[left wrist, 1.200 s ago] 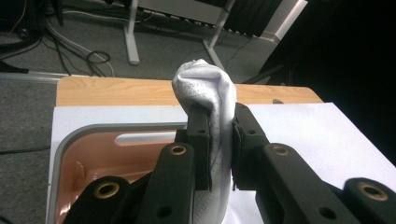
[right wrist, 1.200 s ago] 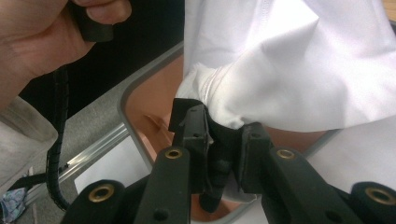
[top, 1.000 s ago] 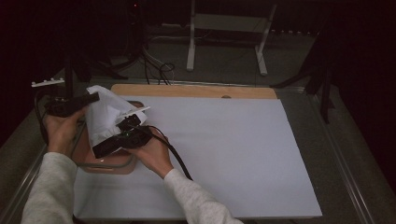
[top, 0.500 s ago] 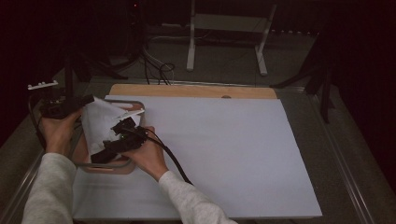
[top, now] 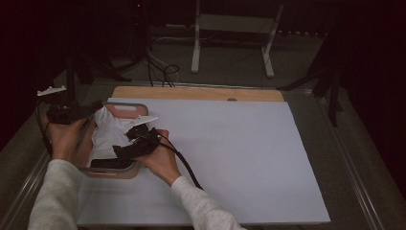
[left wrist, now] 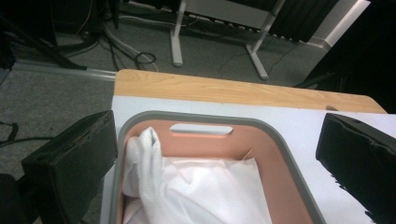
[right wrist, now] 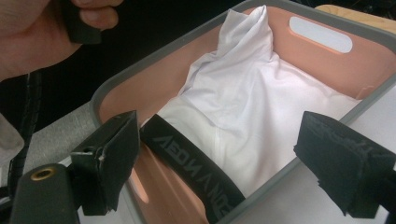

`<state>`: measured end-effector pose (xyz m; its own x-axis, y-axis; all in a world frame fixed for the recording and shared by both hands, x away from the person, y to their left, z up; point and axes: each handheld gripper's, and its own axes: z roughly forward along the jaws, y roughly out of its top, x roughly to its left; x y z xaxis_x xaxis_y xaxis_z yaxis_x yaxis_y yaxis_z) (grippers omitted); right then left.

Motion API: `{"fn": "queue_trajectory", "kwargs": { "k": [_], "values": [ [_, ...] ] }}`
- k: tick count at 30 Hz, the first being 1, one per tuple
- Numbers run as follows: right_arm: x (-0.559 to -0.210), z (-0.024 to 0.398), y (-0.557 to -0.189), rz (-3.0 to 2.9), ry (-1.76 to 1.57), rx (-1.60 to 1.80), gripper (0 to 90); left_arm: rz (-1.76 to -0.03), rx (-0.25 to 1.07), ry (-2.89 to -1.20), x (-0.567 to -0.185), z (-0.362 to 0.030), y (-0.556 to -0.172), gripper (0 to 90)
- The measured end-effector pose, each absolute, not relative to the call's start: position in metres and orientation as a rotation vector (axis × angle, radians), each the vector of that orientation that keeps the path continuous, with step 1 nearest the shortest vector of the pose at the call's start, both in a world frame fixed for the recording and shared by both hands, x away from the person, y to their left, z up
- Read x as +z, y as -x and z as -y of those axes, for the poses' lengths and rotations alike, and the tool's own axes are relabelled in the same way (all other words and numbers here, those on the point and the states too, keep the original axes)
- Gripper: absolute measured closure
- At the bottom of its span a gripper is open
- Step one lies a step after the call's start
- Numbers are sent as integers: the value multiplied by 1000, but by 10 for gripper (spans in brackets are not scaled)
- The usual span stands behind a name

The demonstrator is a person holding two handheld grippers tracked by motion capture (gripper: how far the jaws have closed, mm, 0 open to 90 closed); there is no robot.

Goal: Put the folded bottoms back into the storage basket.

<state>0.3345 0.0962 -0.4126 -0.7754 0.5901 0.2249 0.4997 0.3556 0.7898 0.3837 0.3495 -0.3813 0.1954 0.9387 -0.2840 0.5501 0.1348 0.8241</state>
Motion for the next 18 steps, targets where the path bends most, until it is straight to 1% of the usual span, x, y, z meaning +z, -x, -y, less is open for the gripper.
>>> {"fn": "queue_trajectory", "kwargs": {
  "k": [4, 10, 18],
  "values": [
    [-410, -91, -334, -2498, -987, 1409, 135, -1432, 518, -1540, -381, -343, -383, 2],
    [-407, -77, -335, -2499, -975, 1401, 125, -1327, 504, -1582, -380, -330, -380, 3],
    [-404, -56, -337, -2496, -949, 1404, 107, -1255, 510, -1616, -380, -318, -373, 2]
  ]
}}
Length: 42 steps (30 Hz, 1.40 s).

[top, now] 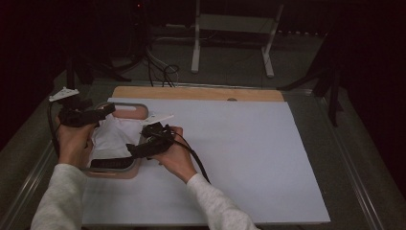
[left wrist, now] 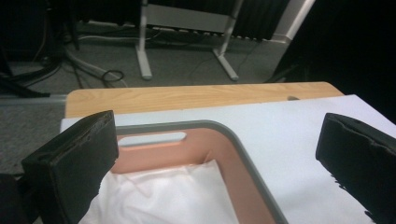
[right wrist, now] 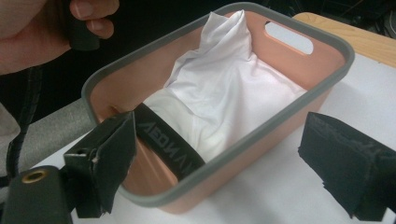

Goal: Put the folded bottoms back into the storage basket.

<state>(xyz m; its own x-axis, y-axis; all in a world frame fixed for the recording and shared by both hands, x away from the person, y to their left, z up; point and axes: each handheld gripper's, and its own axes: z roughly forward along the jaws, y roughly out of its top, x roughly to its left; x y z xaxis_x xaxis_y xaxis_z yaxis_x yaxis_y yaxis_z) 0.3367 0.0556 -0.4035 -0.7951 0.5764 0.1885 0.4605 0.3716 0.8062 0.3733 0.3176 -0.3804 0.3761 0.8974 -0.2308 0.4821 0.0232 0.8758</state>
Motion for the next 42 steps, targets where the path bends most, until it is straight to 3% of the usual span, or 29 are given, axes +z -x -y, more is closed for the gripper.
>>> {"fn": "queue_trajectory", "kwargs": {
  "k": [10, 34, 42],
  "values": [
    [-402, -26, -336, -2509, -897, 1425, 100, -1216, 496, -1716, -382, -297, -366, 2],
    [-406, 39, -326, -2479, -835, 1425, 100, -1102, 520, -1710, -396, -258, -326, 2],
    [-411, 82, -317, -2402, -885, 1443, 99, -1090, 532, -1702, -406, -251, -308, 2]
  ]
}}
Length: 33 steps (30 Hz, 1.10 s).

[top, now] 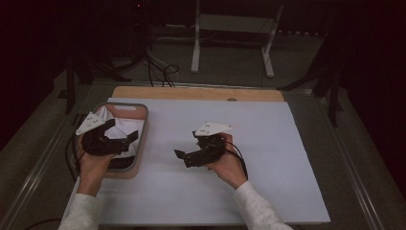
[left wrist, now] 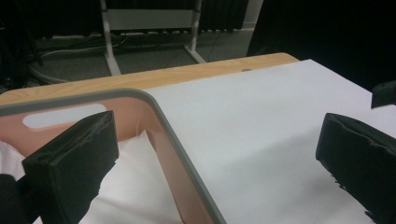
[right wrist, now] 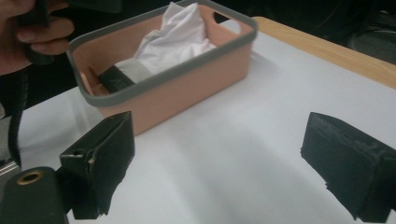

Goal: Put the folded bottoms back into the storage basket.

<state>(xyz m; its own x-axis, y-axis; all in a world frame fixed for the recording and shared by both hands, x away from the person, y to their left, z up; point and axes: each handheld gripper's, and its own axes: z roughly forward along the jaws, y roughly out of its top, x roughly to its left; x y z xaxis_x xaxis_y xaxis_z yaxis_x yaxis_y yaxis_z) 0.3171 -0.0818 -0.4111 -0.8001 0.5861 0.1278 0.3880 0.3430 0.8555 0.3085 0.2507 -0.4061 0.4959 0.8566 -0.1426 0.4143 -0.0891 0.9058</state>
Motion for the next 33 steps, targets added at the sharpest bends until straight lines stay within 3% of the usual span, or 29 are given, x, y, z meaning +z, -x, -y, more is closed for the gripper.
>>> {"fn": "queue_trajectory", "kwargs": {
  "k": [33],
  "values": [
    [-434, 197, -286, -2157, -1051, 1456, 99, -1076, 546, -1668, -432, -246, -276, 2]
  ]
}}
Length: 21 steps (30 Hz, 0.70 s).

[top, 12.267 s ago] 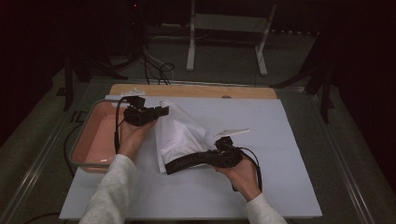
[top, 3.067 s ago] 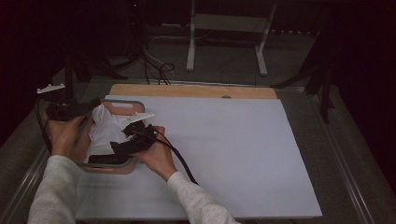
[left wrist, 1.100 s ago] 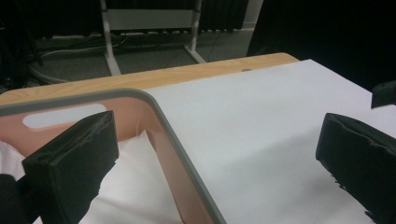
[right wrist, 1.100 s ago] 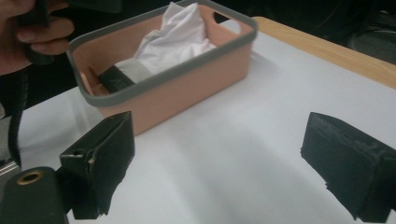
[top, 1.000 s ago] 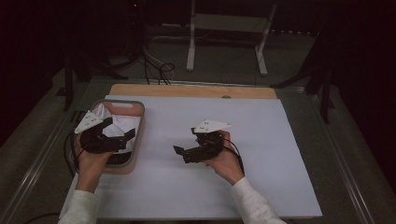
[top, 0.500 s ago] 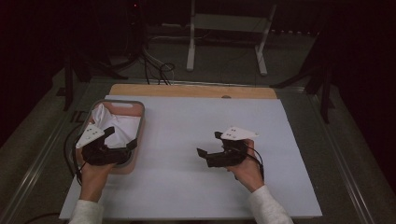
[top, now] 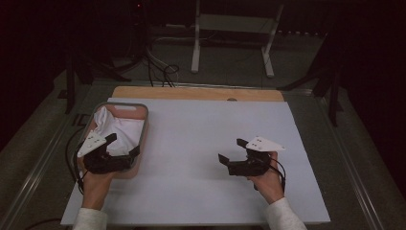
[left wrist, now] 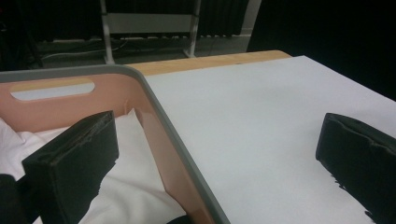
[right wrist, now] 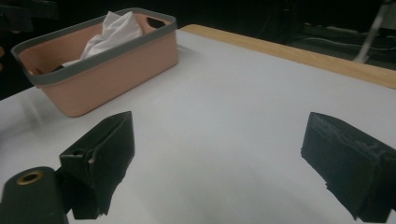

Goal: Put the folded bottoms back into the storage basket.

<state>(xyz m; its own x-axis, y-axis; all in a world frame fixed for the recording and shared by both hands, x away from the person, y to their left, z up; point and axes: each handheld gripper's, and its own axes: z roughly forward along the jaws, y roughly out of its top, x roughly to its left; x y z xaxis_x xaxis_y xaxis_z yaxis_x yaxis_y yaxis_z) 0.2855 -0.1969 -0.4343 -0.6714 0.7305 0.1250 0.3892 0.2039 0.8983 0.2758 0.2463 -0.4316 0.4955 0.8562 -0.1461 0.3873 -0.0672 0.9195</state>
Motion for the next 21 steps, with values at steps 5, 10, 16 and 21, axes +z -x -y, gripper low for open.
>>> {"fn": "queue_trajectory", "kwargs": {
  "k": [5, 10, 16, 21],
  "values": [
    [-438, 210, -281, -2134, -1068, 1448, 99, -1075, 553, -1660, -432, -248, -274, 2],
    [-442, 223, -273, -2099, -1065, 1448, 99, -1070, 558, -1662, -431, -248, -273, 2],
    [-448, 237, -264, -2074, -1071, 1456, 99, -1059, 561, -1664, -430, -247, -271, 2],
    [-454, 249, -258, -2047, -1088, 1465, 99, -1067, 559, -1656, -432, -247, -271, 2]
  ]
}}
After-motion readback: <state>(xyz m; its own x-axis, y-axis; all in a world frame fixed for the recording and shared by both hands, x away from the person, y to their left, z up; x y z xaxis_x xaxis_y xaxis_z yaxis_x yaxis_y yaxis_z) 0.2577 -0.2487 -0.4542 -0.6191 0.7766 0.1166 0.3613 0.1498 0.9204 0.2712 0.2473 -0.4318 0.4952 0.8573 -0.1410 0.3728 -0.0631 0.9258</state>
